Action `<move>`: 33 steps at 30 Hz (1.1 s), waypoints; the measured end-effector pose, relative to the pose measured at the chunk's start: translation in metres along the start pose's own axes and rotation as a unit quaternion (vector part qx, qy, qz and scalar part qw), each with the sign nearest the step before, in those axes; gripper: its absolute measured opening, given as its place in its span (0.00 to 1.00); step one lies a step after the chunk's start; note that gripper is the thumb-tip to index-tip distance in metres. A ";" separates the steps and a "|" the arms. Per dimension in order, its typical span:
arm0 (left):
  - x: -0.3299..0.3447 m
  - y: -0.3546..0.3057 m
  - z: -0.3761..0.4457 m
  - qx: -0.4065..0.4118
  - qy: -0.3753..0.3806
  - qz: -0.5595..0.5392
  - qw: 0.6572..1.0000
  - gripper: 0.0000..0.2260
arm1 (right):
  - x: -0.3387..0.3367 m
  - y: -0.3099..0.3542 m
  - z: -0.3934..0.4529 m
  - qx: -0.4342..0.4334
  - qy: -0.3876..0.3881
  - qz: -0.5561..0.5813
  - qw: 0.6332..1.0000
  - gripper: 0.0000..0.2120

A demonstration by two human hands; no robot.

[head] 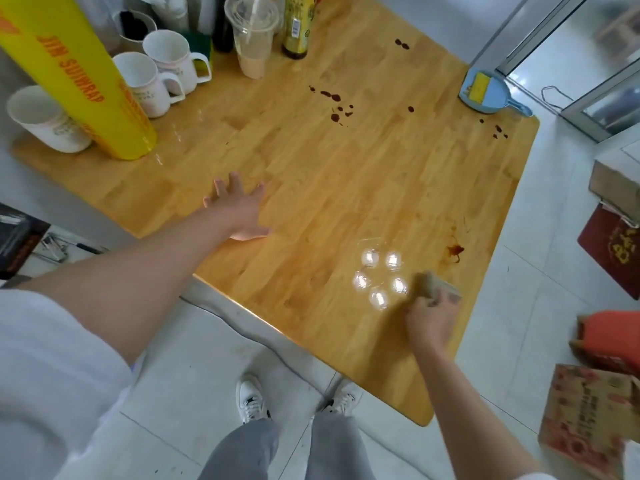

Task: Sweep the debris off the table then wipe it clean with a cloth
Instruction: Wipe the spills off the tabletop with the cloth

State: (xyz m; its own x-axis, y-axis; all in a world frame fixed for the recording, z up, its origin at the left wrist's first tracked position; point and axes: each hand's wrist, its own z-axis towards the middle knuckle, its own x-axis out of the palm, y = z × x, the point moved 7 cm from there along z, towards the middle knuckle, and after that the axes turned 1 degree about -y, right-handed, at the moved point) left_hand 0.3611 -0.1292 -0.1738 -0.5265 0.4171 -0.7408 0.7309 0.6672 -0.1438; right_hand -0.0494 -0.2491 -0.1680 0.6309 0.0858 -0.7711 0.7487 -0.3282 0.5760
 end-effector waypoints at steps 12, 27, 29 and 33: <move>-0.005 -0.017 -0.008 -0.032 -0.104 0.042 0.993 0.41 | -0.063 -0.049 0.052 -0.118 0.083 -0.089 0.985 0.15; 0.062 -0.176 -0.021 0.002 -0.037 -0.024 0.999 0.44 | -0.058 -0.066 0.039 -0.272 0.259 -0.086 0.923 0.04; 0.060 -0.183 -0.020 -0.029 -0.009 -0.003 1.000 0.46 | -0.046 -0.058 0.016 -0.322 0.287 -0.116 0.895 0.05; 0.050 -0.210 -0.014 -0.094 0.070 0.030 0.993 0.52 | -0.005 -0.070 -0.077 -0.444 0.515 -0.150 0.718 0.12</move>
State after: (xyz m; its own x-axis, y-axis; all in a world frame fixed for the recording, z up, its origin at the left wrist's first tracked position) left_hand 0.1757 -0.2400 -0.1713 -0.5486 0.5328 -0.6443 0.6758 0.7363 0.0335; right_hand -0.0889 -0.1545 -0.1838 -0.1122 0.8276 -0.5500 0.4293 0.5396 0.7243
